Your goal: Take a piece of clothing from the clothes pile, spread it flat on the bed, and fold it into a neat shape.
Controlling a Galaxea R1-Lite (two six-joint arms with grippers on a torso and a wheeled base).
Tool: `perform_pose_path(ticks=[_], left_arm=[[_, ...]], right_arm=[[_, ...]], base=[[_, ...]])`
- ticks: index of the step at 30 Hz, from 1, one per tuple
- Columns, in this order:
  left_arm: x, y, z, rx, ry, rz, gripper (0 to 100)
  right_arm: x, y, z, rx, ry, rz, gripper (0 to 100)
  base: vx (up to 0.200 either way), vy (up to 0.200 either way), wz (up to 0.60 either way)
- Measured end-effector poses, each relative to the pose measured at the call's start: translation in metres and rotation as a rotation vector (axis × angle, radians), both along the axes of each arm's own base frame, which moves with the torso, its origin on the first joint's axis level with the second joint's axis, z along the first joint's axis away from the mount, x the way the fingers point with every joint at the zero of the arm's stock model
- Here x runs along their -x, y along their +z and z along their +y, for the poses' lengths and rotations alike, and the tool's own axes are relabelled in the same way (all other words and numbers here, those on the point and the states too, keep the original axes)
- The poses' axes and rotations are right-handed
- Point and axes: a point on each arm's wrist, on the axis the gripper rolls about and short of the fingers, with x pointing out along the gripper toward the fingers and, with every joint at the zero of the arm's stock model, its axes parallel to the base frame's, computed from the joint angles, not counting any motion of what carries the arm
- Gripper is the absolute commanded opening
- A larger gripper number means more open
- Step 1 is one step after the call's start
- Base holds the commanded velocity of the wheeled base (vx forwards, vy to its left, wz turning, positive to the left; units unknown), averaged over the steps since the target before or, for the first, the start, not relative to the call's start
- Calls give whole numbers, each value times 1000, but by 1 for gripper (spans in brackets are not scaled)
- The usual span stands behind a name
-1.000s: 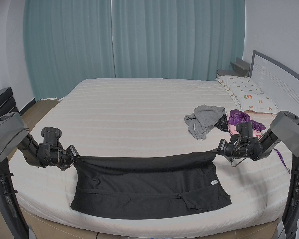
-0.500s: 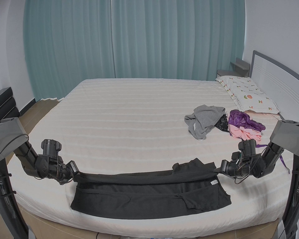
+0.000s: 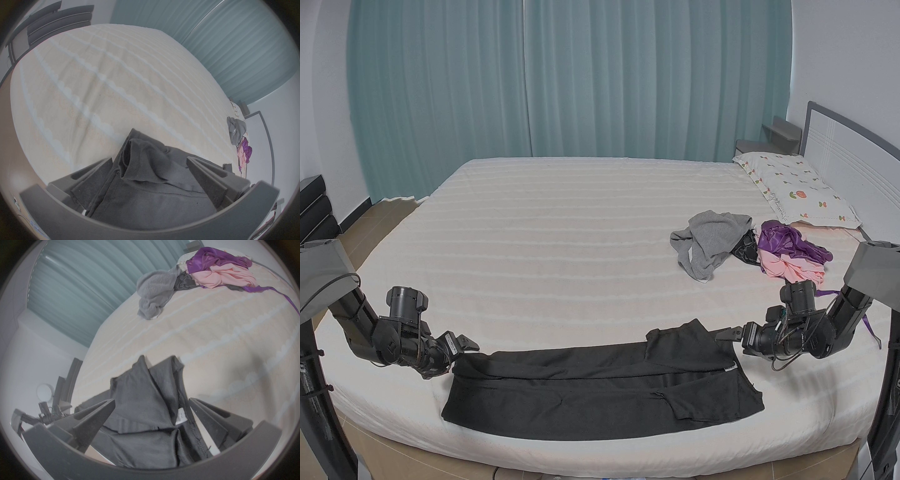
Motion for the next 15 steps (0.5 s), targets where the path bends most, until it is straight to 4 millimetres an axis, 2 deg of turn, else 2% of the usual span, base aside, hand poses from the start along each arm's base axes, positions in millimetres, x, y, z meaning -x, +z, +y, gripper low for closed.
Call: perform_pose_path(ticks=[7,15], left_arm=[[-15,11,1,-1,9,-61,100],[-41,6,1,-13,7,-100,100]], right_arm=[[-18,14,-1,-82,-81,-32,100],[-33,9,0,-80,-111,-39,100]], base=[[0,0,0],[0,0,0]])
